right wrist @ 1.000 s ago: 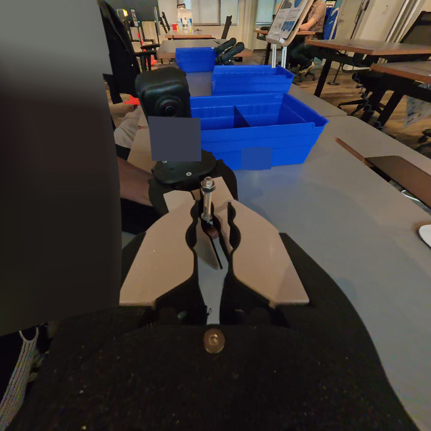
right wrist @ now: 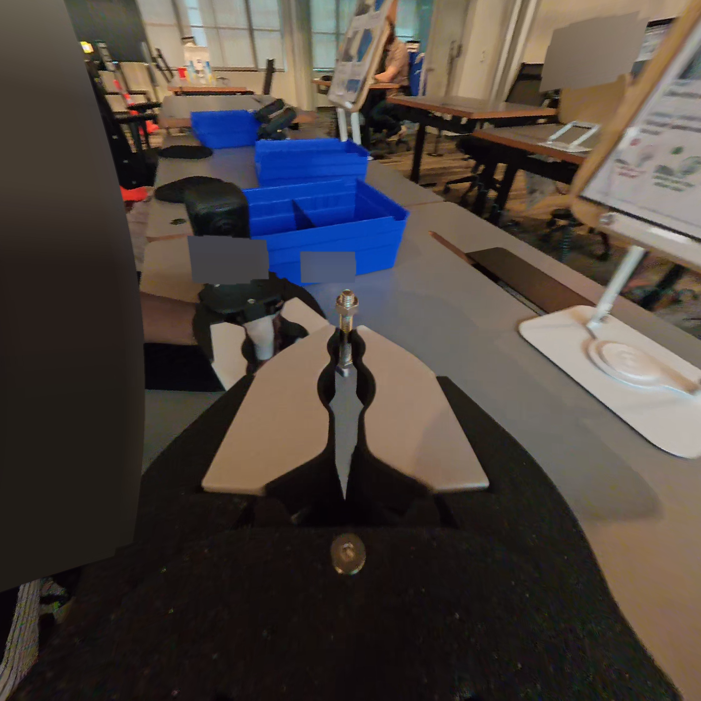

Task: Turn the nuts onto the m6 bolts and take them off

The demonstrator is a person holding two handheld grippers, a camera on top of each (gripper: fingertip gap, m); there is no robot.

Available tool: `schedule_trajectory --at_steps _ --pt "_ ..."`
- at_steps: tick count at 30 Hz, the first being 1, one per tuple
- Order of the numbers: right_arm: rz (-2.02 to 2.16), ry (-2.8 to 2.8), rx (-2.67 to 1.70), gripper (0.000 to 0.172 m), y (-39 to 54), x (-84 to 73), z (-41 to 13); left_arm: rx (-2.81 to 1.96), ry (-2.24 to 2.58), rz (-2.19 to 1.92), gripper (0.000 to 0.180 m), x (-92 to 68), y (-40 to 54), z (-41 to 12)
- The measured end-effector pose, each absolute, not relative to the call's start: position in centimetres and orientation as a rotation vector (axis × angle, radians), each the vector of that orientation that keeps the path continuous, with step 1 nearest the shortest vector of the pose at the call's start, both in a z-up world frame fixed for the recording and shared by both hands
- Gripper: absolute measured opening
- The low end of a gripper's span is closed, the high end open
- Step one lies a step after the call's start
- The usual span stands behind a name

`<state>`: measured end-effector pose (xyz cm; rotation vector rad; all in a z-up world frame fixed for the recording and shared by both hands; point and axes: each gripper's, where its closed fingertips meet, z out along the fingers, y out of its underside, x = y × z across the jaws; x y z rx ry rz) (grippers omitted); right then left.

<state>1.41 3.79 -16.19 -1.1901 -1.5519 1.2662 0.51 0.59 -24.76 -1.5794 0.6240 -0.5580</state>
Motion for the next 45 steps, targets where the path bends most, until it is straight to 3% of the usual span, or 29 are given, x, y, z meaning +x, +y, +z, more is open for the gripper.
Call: schedule_trajectory --at_steps 14,32,45 --pt "0.691 -1.169 -1.672 0.005 20.6 19.2 -15.8 -1.592 0.629 -0.501 0.062 0.0 0.9 -25.3" --pt "0.296 -1.252 -2.489 0.005 36.4 24.8 -27.0 -1.608 0.63 -0.473 0.053 -0.3 1.1 -25.7" --pt "0.142 -1.233 -2.818 0.005 40.5 24.3 -32.4 -1.615 0.642 -0.472 0.052 -0.4 1.1 -25.9"
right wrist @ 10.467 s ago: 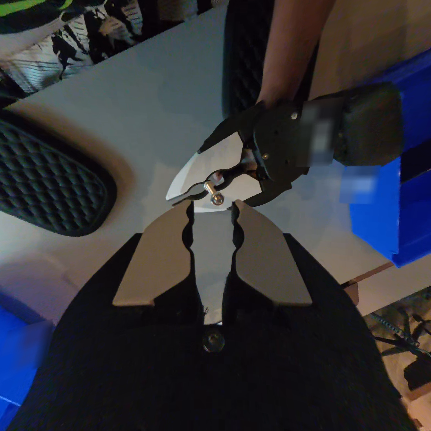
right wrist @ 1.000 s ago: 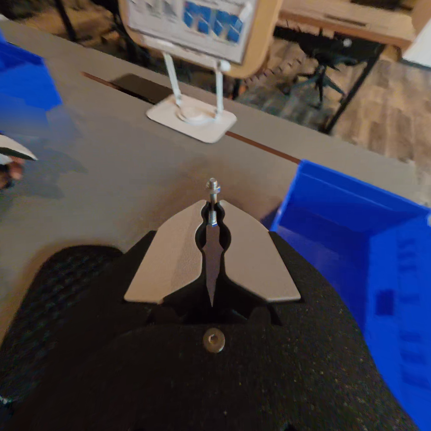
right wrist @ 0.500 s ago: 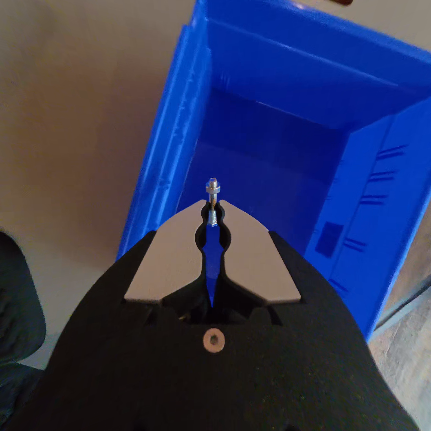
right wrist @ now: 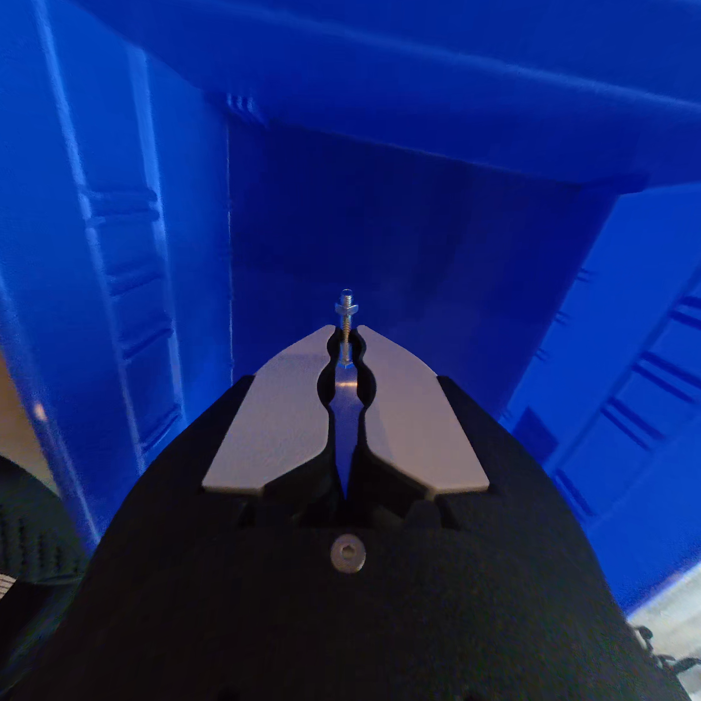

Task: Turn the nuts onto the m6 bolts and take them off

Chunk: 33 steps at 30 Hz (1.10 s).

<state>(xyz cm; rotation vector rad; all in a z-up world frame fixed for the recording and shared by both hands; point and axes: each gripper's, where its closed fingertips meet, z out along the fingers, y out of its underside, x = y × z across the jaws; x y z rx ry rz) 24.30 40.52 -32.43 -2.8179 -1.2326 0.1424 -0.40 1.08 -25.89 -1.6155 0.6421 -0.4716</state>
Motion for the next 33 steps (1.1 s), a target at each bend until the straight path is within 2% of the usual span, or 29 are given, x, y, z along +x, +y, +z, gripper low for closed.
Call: schedule_trajectory --at_steps 23,33 --pt "0.152 -1.277 -2.805 0.007 40.5 24.0 -34.8 -1.625 0.623 -0.49 0.055 -0.4 1.2 -26.2" --pt "0.225 -1.202 -2.649 0.022 40.7 23.3 -32.0 -1.624 0.609 -0.498 0.067 -0.4 1.3 -26.1"
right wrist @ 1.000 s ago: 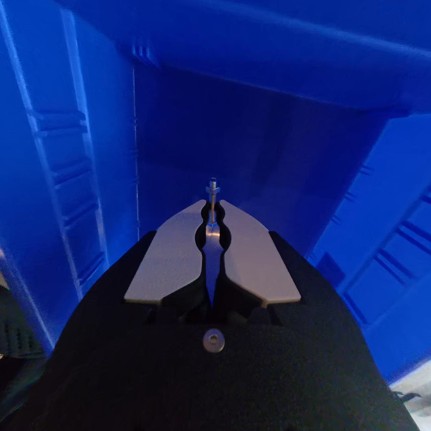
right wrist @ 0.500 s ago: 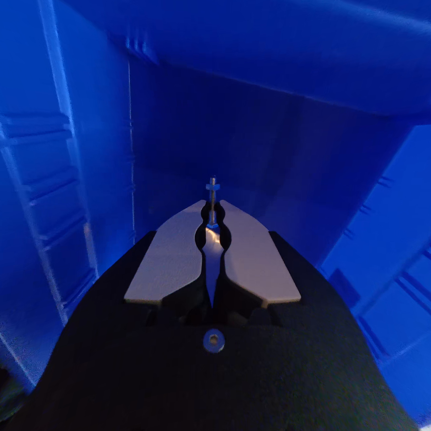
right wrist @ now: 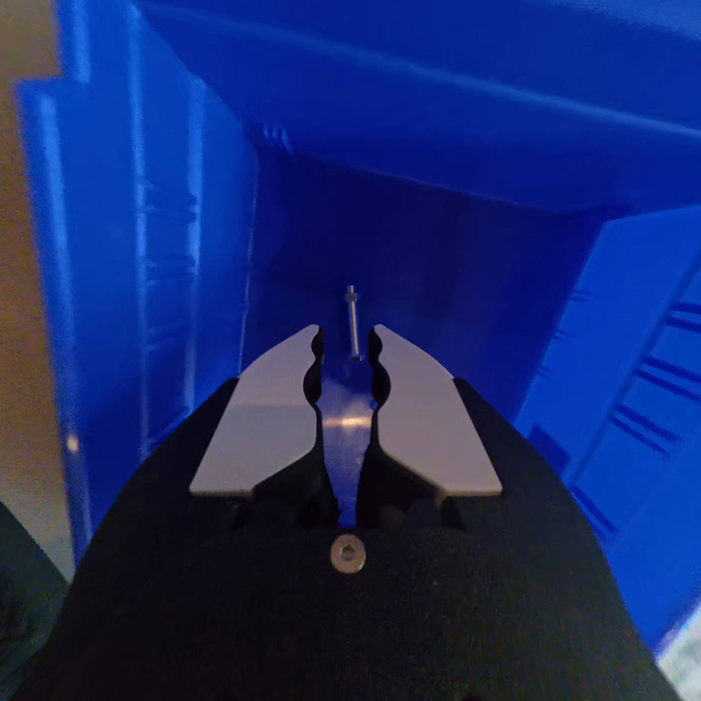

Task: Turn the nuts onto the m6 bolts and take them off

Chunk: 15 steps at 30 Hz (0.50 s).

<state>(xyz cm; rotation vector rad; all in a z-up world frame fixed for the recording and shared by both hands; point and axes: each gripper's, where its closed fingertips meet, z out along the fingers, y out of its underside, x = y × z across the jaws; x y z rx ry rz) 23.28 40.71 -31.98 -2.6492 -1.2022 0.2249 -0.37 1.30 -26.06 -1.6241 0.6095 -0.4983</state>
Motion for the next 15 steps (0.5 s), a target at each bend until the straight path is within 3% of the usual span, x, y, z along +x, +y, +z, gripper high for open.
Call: schedule_trajectory --at_steps 10,15 --pt "0.334 -1.01 -2.139 0.031 37.5 21.4 -23.3 -1.622 0.57 -0.505 0.072 -0.7 1.4 -25.6" --pt "0.402 -0.894 -1.883 0.049 33.3 20.5 -18.6 -1.621 0.541 -0.497 0.073 -1.2 1.6 -25.3"
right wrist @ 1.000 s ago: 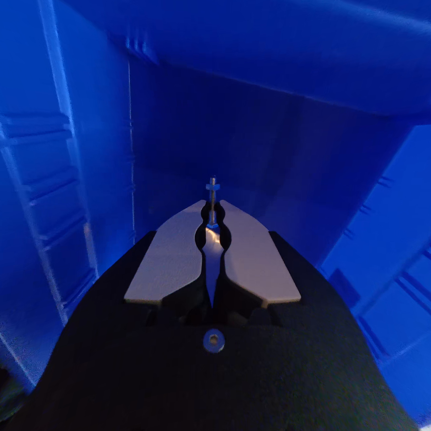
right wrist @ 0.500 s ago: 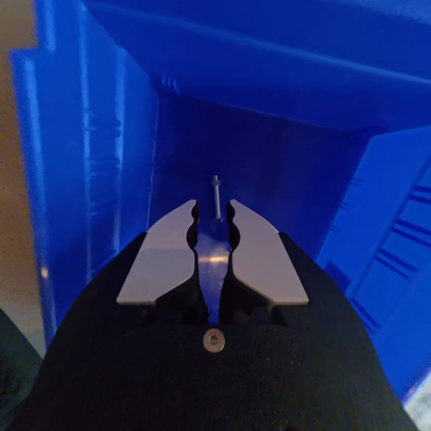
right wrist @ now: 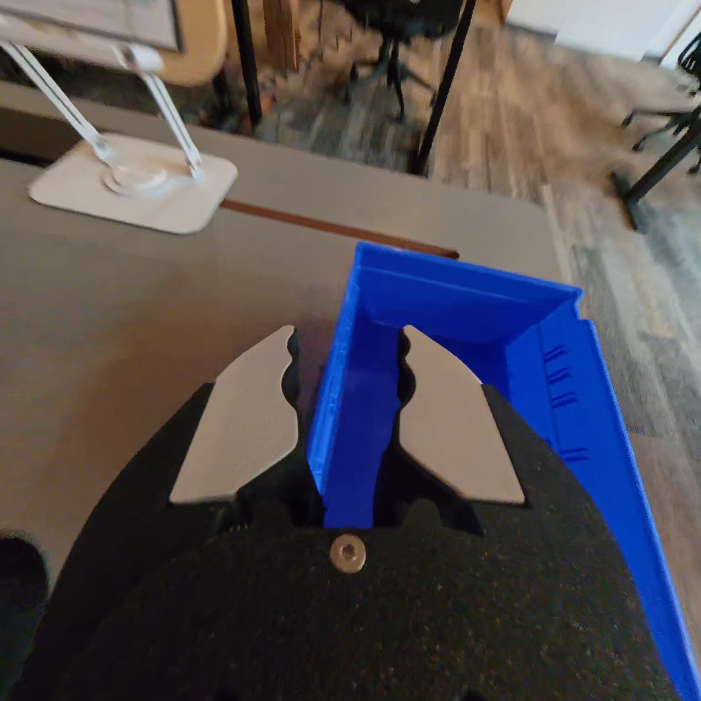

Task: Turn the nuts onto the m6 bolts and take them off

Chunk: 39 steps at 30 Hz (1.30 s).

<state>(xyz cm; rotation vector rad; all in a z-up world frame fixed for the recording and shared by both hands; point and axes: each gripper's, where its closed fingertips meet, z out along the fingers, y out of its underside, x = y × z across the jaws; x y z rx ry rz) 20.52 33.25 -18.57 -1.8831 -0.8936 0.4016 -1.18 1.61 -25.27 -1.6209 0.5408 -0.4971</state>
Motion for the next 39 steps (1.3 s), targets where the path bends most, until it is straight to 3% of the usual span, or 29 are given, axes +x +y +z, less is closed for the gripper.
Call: schedule_trajectory --at_steps 6,11,29,39 --pt "0.59 -0.765 -1.638 0.055 26.6 19.0 -14.3 -1.566 0.502 -0.498 0.052 -1.7 1.5 -24.1" --pt "0.727 -0.7 -1.52 0.073 22.0 17.4 -13.1 -1.545 0.456 -0.497 0.05 -2.6 1.5 -23.2" --pt "0.726 -0.564 -1.192 0.061 17.3 14.2 -15.6 -1.563 0.423 -0.514 0.04 -3.1 0.5 -21.4" --pt "0.733 -0.664 -1.276 0.061 17.6 12.8 -17.9 -1.758 0.25 -0.286 0.047 -14.1 -4.3 -16.0"
